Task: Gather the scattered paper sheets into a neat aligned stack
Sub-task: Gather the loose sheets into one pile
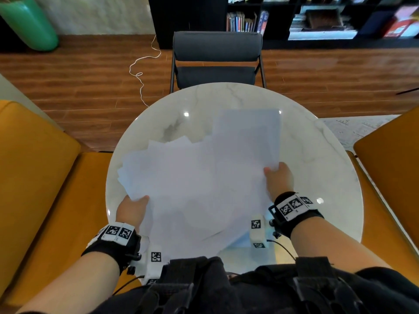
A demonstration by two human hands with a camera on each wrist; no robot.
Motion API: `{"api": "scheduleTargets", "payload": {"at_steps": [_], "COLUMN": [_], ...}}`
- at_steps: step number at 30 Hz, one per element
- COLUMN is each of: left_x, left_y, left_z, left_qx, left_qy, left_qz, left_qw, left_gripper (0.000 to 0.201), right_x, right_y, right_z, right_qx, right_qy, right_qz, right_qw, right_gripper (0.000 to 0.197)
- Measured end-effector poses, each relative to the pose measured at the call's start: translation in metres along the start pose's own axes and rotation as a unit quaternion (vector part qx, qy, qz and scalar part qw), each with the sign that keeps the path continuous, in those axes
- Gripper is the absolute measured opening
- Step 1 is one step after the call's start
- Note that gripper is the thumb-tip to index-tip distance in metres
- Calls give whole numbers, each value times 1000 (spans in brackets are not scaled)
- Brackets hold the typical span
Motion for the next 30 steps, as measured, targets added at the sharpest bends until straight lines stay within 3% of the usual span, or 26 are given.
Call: {"api": "scheduleTargets", "payload": {"at_steps": [2, 7, 11, 15, 21, 25, 28, 30], "left_x": [1, 6, 0, 0, -6, -13, -2, 2], "left_y": [4, 10, 7, 0, -13, -25, -22, -22], "left_z": [-9, -23, -19, -2, 29, 42, 48, 46], "left_qx": [-11, 12, 31, 74, 82, 142, 152, 130], "left_qy": [35, 60, 62, 42, -60, -186, -132, -108], "left_qz": [-4, -20, -15, -13, -68, -165, -52, -30], "left_qw": [999, 998, 997, 996, 992, 958, 978, 985], "left_gripper": [44, 50, 51, 52, 60, 76, 46, 43], "right_x": [0, 1, 3, 10, 7, 4, 9, 12], "right_y": [7, 21, 32, 33, -2, -31, -47, -52], "right_z": [-13, -35, -47, -54, -18, 13, 34, 43], "right_qx": [-52, -125, -119, -98, 10, 140, 257, 271], "right_qy": [66, 200, 216, 153, 63, -62, -116, -133], "right_qz": [34, 89, 86, 66, 21, -46, -104, -114], "right_qw": [996, 968, 965, 981, 998, 987, 954, 946], "right_gripper": [33, 35, 38, 48, 44, 37, 44, 51]}}
Point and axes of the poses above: each hand's wrist, its own y-axis towards the middle knuckle, its own z-axis out of the palm, x = y × z, the point moved 1 cm from there along y, towards the middle knuckle, and after that the axes turned 11 degrees about -y, right-handed, at the moved point
